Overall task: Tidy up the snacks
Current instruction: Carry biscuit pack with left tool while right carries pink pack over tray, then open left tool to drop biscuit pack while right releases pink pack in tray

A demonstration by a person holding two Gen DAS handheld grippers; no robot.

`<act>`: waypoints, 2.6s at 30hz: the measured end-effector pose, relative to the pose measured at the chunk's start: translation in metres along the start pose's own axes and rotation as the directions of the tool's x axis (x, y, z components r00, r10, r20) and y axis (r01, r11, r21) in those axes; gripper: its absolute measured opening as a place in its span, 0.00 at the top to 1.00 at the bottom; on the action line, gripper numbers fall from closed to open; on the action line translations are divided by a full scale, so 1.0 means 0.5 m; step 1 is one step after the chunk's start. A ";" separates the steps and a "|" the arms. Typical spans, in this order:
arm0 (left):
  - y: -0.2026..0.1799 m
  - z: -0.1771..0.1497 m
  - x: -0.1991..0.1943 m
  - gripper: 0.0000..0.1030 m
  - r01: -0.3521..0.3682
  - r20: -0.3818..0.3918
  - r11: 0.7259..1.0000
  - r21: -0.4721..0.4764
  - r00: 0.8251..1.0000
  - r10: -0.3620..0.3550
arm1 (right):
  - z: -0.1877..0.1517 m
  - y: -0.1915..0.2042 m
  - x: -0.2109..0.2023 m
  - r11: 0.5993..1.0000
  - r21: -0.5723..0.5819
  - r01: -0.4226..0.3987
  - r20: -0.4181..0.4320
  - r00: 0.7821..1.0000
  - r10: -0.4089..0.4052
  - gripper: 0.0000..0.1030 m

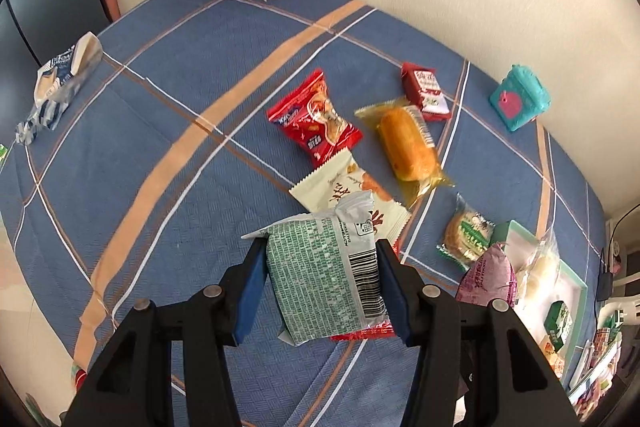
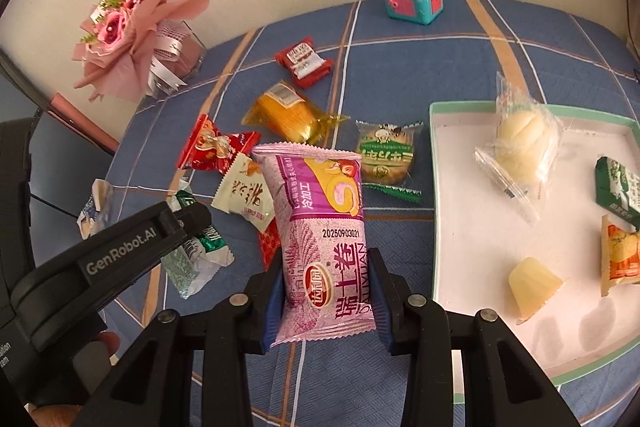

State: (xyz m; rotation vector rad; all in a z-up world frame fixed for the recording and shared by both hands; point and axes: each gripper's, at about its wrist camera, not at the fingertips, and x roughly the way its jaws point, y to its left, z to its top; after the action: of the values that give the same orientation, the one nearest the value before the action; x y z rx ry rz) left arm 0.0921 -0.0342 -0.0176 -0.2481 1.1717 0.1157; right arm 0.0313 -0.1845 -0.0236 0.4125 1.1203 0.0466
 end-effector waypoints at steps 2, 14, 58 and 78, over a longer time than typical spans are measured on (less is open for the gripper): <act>-0.006 -0.001 -0.005 0.47 0.002 0.011 1.000 0.001 1.000 -0.002 | 0.002 -0.002 0.002 1.000 0.001 -0.001 -0.004 1.000 0.001 0.61; -0.108 -0.031 -0.014 0.47 0.063 0.008 0.993 0.098 0.998 -0.064 | 0.017 -0.099 -0.031 0.993 0.085 0.082 0.028 0.996 -0.085 0.61; -0.422 -0.121 0.117 0.47 0.156 -0.121 0.879 0.451 0.986 -0.113 | 0.053 -0.389 -0.041 0.897 0.360 0.258 -0.048 0.965 -0.258 0.61; -0.398 -0.112 0.106 0.44 0.244 -0.223 0.894 0.375 0.960 -0.168 | 0.062 -0.369 -0.087 0.892 0.342 0.295 -0.033 0.953 -0.303 0.57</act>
State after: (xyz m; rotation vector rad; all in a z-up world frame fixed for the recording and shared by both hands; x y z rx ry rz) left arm 0.1061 -0.2427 -0.0605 -0.0186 1.3176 -0.3419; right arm 0.0080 -0.3748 -0.0381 0.5446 1.1622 -0.4312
